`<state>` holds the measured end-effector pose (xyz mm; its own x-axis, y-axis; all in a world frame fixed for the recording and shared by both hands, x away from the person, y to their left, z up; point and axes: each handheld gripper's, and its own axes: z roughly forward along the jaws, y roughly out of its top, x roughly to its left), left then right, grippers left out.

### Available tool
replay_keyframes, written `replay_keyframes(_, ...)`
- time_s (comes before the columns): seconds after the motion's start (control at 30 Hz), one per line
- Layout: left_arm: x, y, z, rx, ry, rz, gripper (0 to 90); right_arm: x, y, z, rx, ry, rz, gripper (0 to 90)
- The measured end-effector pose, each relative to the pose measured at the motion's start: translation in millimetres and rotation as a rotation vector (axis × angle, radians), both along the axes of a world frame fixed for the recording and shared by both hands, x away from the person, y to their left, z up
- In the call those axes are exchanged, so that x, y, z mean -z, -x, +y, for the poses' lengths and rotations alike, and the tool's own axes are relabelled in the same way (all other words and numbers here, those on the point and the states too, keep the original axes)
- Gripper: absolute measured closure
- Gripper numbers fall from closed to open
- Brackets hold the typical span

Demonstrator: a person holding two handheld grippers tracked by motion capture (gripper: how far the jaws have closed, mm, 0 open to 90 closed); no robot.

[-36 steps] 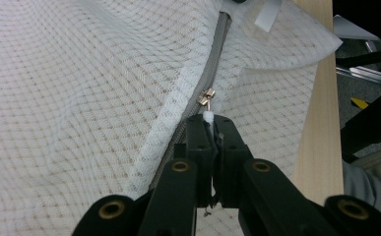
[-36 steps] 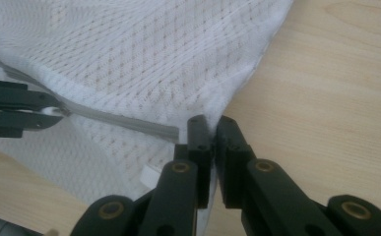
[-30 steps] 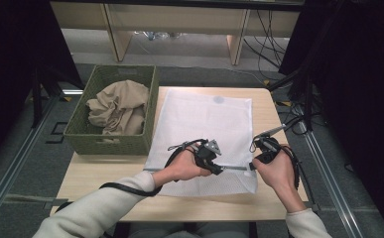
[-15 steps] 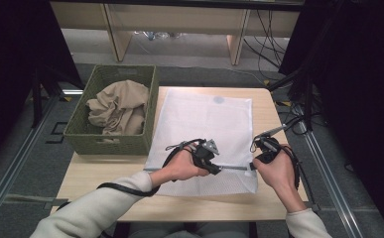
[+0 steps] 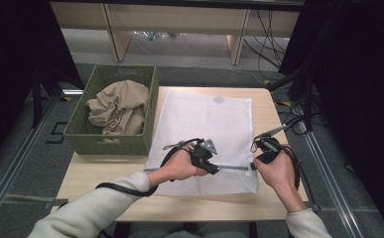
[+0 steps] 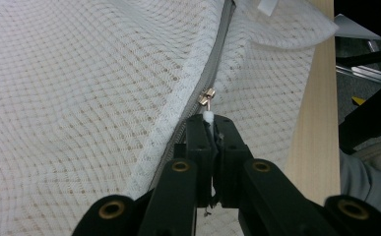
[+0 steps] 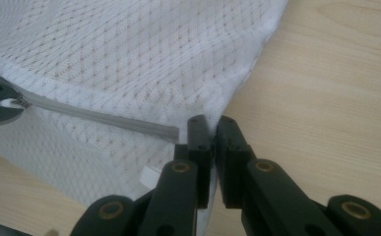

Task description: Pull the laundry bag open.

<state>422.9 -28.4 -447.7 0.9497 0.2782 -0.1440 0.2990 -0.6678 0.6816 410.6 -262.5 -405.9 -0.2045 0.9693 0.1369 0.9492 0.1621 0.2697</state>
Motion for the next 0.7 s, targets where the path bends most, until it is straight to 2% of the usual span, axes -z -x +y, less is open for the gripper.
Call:
replay_keyframes(0.3, -0.4, 0.4, 2.8, -0.004, -0.004, 0.001, 87.0, -0.7, 0.2, -1.3, 0.001, 0.002, -0.004, 86.9)
replay_keyframes(0.33, -0.6, 0.1, 3.5, -0.003, -0.007, 0.002, 87.1, -1.8, 1.2, 0.9, 0.040, -0.008, 0.016, 86.8)
replay_keyframes(0.37, -0.6, 0.2, 4.0, -0.003, -0.010, 0.002, 87.1, -1.8, 1.2, 0.9, 0.040, -0.008, 0.016, 86.8)
replay_keyframes(0.4, -0.6, 0.3, 4.4, -0.001, -0.015, -0.002, 87.0, -0.8, 0.5, -1.6, 0.012, -0.005, 0.002, 86.9)
replay_keyframes(0.47, -0.5, 1.0, 5.2, -0.009, -0.010, 0.006, 87.0, -1.0, 0.3, -2.4, 0.017, 0.001, -0.002, 86.8)
replay_keyframes(0.53, -1.3, -0.1, 6.8, -0.005, -0.016, -0.006, 87.0, -0.7, 0.0, -3.5, 0.012, 0.005, -0.003, 86.9)
replay_keyframes(0.7, -2.4, 0.0, 10.4, -0.009, -0.012, -0.007, 87.0, -1.3, 0.4, -3.8, 0.014, 0.003, -0.004, 86.8)
